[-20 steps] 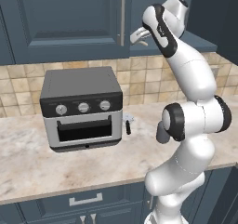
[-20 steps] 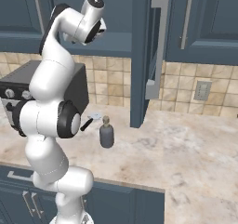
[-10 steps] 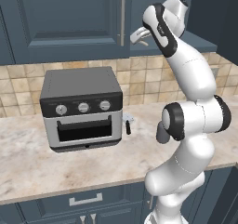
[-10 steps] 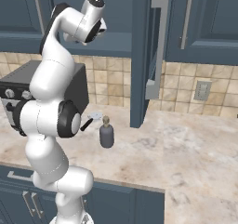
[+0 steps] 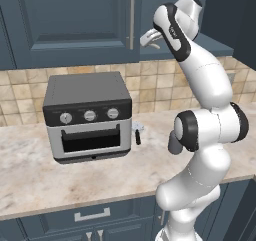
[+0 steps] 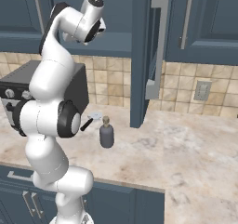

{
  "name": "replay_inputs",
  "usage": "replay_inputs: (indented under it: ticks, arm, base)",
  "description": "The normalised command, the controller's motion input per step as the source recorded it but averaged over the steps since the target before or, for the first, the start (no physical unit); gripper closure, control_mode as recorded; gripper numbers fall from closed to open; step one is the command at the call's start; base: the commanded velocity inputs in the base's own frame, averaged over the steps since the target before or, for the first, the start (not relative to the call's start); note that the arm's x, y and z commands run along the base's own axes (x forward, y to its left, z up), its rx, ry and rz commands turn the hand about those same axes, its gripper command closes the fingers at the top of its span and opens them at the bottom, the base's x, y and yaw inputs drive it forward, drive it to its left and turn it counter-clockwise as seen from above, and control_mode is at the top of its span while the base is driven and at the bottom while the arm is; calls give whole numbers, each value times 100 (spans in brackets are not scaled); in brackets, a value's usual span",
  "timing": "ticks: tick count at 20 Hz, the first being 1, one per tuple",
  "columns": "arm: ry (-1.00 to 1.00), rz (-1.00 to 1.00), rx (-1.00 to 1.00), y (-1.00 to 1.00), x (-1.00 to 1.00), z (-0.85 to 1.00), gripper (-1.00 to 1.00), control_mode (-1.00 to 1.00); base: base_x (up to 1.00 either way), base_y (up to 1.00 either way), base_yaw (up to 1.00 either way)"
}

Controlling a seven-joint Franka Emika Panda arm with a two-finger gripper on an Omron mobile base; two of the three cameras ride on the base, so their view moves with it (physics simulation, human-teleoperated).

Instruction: Pick the dish brush and soap dispenser from the cabinet and place them on the counter.

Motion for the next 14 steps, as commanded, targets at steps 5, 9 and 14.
replay_inputs:
  ticks: [5,9,14]
  arm:
    - [-1,0,0,-5,-1,13,100,-100]
    - [-5,0,0,-14,-7,28,100,-100]
    - [-2,0,0,-18,-4,19,100,-100]
  base:
    - [0,0,0]
    - [0,0,0]
    - [0,0,0]
